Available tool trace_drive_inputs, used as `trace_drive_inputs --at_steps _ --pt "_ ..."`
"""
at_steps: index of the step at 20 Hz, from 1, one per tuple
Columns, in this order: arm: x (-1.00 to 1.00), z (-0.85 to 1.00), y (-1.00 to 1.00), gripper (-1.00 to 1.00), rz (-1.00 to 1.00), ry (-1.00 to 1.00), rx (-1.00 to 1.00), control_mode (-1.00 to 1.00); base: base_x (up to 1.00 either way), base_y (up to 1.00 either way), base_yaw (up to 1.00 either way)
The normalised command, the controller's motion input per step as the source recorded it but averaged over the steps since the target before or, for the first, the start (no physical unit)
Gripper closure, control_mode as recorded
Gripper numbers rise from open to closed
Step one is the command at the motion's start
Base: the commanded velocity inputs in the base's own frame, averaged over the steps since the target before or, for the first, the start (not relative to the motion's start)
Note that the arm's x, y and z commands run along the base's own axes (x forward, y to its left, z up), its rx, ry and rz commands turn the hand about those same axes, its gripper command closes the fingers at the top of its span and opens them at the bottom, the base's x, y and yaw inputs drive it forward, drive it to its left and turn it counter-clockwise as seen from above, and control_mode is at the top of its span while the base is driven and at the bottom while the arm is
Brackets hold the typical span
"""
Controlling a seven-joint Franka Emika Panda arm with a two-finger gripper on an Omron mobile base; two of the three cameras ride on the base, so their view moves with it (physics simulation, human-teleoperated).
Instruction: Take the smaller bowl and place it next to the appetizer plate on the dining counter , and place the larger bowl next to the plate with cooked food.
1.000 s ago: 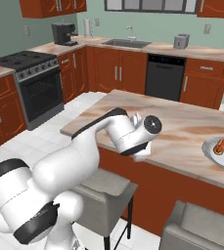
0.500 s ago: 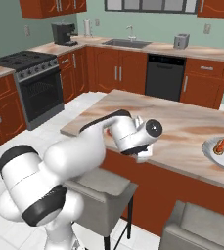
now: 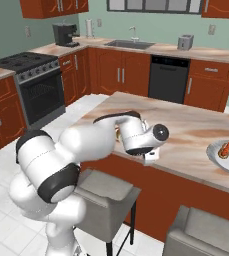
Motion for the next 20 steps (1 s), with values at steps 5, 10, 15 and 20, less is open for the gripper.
trace_drive_inputs --at_steps 5,10,15,20 --pt "0.32 -0.24 -0.12 1.00 0.02 0.00 0.00 -1.00 0.00 0.00 0.00" --pt "0.36 -0.21 -0.18 1.00 0.03 0.00 0.00 -1.00 0.00 0.00 0.00" --pt "0.41 -0.19 -0.14 1.00 0.02 0.00 0.00 -1.00 0.00 0.00 0.00" --pt "0.44 -0.27 -0.04 1.00 0.01 0.00 0.00 -1.00 0.00 0.00 0.00"
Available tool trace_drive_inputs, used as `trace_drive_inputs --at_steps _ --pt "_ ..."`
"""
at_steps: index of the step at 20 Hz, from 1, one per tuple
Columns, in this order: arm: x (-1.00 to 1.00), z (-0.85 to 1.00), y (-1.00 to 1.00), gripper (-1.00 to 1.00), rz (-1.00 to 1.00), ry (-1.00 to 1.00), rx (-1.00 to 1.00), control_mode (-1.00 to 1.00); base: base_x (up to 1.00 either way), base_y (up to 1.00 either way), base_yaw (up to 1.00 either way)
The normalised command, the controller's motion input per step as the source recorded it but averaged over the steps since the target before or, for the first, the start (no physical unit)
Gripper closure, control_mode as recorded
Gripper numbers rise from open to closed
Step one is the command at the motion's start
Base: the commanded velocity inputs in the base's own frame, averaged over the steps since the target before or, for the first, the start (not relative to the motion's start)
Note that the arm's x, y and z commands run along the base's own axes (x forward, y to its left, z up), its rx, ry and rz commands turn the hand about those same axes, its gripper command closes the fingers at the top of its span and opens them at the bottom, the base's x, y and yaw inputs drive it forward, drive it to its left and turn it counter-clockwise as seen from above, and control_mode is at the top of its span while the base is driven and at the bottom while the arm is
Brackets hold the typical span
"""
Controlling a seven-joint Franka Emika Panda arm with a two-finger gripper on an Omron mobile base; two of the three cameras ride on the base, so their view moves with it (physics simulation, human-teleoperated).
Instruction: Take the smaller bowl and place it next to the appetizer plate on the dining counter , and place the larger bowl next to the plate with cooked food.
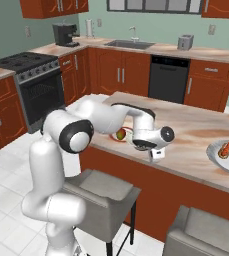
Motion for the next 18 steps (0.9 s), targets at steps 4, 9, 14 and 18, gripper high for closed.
trace_drive_inputs --at_steps 4,9,14,18 --pt "0.53 -0.24 -0.13 1.00 0.01 0.00 0.00 -1.00 0.00 0.00 0.00" --pt "0.48 -0.15 -0.24 1.00 0.01 0.00 0.00 -1.00 0.00 0.00 0.00" --pt "0.37 -0.23 -0.03 1.00 0.00 -0.01 0.00 -1.00 0.00 0.00 0.00" --pt "0.04 -0.17 0.26 -1.00 0.00 -0.08 0.00 -1.00 0.00 0.00 0.00"
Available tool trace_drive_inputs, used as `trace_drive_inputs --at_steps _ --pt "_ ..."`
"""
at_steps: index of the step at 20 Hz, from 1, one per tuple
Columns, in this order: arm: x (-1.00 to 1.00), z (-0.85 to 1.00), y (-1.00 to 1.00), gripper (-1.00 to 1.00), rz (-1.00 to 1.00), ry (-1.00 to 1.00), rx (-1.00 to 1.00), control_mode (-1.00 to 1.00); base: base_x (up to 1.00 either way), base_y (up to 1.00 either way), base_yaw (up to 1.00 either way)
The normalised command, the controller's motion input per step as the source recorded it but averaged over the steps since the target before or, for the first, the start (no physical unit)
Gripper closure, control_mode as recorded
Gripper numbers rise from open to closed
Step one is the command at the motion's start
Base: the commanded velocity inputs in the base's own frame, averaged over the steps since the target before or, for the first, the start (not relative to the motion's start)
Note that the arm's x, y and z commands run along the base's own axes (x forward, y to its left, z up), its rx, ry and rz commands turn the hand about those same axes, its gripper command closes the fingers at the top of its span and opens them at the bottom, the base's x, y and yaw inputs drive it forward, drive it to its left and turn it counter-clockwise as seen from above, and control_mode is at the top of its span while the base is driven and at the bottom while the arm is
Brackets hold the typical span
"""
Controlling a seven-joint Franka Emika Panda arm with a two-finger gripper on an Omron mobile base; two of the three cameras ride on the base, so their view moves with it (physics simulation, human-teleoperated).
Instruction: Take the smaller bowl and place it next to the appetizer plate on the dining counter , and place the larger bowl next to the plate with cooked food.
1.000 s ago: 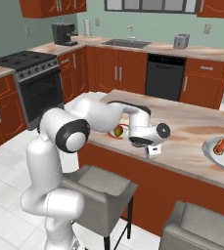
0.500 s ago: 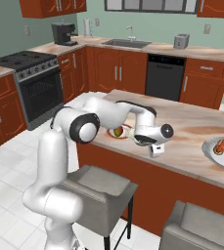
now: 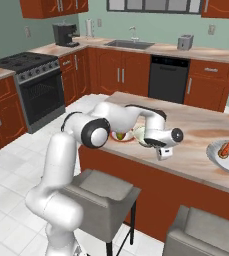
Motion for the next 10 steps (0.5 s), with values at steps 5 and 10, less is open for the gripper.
trace_drive_inputs --at_steps 5,10 --pt "-0.01 0.08 0.06 -1.00 -0.02 -0.12 0.00 -1.00 0.00 0.00 0.00" --pt "-0.50 0.40 -0.03 -1.00 -0.02 -0.18 0.03 -1.00 0.00 0.00 0.00"
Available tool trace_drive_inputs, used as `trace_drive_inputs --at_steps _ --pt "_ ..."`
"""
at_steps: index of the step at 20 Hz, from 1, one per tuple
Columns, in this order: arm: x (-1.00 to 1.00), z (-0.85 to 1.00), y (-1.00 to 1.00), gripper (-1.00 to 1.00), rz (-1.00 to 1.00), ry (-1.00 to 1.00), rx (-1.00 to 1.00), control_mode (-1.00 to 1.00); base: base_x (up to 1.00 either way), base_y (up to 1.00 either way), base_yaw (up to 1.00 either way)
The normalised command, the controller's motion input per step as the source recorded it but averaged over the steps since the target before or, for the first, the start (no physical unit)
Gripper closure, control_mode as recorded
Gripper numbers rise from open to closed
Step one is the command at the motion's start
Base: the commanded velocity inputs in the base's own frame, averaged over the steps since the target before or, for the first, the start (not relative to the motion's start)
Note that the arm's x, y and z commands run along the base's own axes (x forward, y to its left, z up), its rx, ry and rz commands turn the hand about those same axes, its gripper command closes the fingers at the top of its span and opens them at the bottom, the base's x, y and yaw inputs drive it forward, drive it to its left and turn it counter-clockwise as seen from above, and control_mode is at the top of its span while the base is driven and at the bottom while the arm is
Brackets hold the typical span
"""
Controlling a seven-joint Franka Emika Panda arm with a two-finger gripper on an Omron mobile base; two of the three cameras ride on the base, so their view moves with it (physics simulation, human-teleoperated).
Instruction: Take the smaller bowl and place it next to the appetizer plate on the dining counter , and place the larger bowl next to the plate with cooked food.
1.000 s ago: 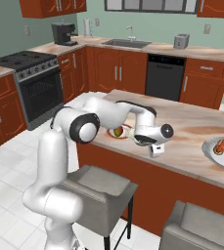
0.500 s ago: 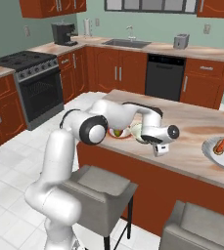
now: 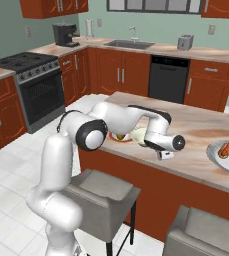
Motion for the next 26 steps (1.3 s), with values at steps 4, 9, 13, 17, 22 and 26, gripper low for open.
trace_drive_inputs --at_steps 4,9,13,17,22,26 --pt "-0.94 0.69 0.01 -1.00 -0.01 -0.09 0.01 -1.00 0.00 0.00 0.00" --pt "-1.00 0.85 0.27 -1.00 0.00 0.00 0.00 -1.00 0.00 0.00 0.00" --pt "-1.00 1.00 0.41 -1.00 0.02 0.00 -0.05 -1.00 0.00 0.00 0.00" --pt "-1.00 1.00 0.64 -1.00 0.04 0.01 0.00 -1.00 0.00 0.00 0.00" --pt "-1.00 0.99 0.63 -1.00 0.03 0.01 0.00 -1.00 0.00 0.00 0.00" --pt "-1.00 0.91 0.76 -1.00 0.04 0.00 0.00 -1.00 0.00 0.00 0.00"
